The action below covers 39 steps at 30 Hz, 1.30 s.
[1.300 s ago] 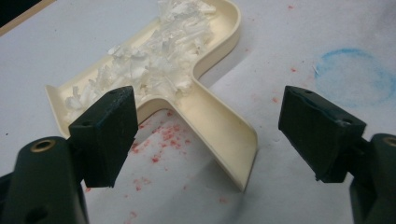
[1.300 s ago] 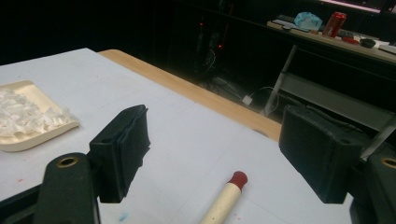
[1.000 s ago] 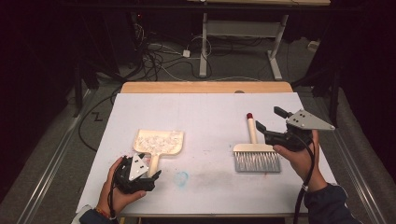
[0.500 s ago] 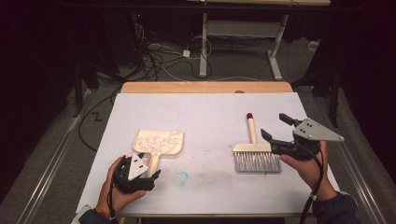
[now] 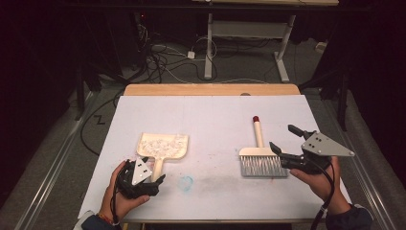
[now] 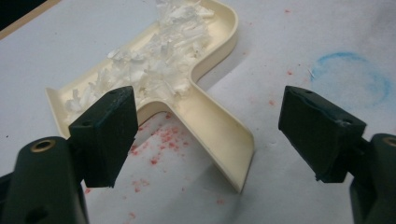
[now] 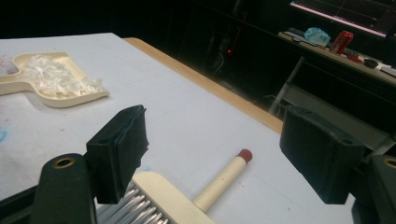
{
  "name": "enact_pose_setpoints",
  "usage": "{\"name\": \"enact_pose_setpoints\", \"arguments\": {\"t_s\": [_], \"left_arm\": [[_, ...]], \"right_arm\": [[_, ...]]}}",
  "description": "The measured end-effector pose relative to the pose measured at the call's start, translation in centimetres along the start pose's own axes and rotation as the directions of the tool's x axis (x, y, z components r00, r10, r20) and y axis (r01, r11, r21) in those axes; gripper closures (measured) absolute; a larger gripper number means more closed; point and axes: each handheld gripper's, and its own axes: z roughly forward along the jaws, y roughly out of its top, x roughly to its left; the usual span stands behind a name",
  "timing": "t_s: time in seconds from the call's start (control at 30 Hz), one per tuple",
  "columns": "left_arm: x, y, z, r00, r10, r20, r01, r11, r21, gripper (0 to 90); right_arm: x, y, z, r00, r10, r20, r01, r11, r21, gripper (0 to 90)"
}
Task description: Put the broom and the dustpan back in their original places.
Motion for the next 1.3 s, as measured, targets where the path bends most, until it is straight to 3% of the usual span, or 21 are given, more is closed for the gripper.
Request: {"name": "enact_pose_setpoints", "arguments": {"t_s": [0.33, 0.47, 0.83, 1.07, 1.3], "left_arm": [[0.0, 0.1, 0.0, 1.0000, 0.006, 0.003, -0.006, 0.9999, -0.012, 18.0], [0.0, 0.1, 0.0, 0.9999, 0.009, 0.007, -0.008, 0.9998, -0.018, 18.0], [-0.2, 0.4, 0.1, 0.9998, 0.011, 0.019, -0.010, 0.9994, -0.032, 18.0], [-0.6, 0.6, 0.3, 0.9995, 0.022, 0.024, -0.022, 0.9991, -0.036, 18.0], [-0.6, 0.5, 0.2, 0.9996, 0.023, 0.018, -0.023, 0.9991, -0.035, 18.0]], "right_arm": [[0.4, -2.0, -0.3, 0.9986, -0.038, 0.036, 0.037, 0.999, 0.035, 22.9], [0.5, -2.8, -0.5, 0.9988, -0.038, 0.029, 0.037, 0.999, 0.037, 21.8], [-0.2, -5.7, -1.2, 0.9990, 0.006, 0.045, -0.009, 0.997, 0.075, 21.6], [0.2, -8.0, -1.7, 0.9990, 0.020, 0.041, -0.024, 0.993, 0.115, 21.6], [0.5, -8.4, -1.8, 0.9992, 0.015, 0.037, -0.019, 0.993, 0.117, 21.6]]}}
